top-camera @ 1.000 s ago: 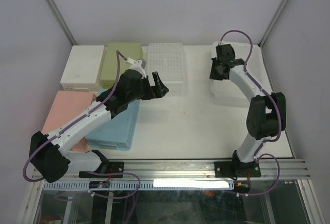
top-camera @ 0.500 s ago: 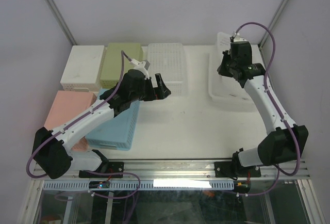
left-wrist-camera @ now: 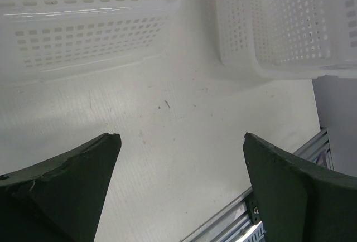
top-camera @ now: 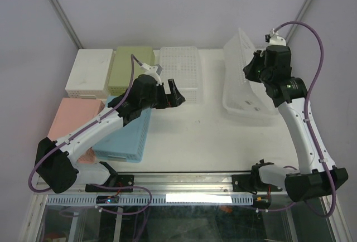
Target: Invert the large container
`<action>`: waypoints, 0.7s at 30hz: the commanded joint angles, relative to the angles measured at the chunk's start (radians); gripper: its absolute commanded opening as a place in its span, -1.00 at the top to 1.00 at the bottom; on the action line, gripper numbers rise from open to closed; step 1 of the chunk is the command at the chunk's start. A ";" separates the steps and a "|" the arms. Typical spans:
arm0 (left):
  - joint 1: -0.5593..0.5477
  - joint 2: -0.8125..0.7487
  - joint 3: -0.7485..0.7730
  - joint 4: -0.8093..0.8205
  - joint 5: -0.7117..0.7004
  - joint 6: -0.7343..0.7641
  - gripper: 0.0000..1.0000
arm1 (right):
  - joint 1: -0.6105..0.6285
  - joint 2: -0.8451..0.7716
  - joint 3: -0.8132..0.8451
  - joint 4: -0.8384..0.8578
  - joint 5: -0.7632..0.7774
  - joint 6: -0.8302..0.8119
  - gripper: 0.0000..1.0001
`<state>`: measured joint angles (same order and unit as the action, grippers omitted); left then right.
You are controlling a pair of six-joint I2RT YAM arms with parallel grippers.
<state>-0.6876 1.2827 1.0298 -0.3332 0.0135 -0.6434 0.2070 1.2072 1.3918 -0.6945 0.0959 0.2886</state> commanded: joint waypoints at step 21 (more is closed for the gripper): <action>-0.004 -0.170 0.082 -0.001 -0.108 0.033 -0.98 | -0.004 -0.277 0.127 0.071 -0.201 0.103 1.00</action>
<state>-0.6876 1.1648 1.0534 -0.3500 -0.0422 -0.6380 0.2062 0.9909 1.4387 -0.7166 -0.0383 0.3573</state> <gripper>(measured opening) 0.990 0.086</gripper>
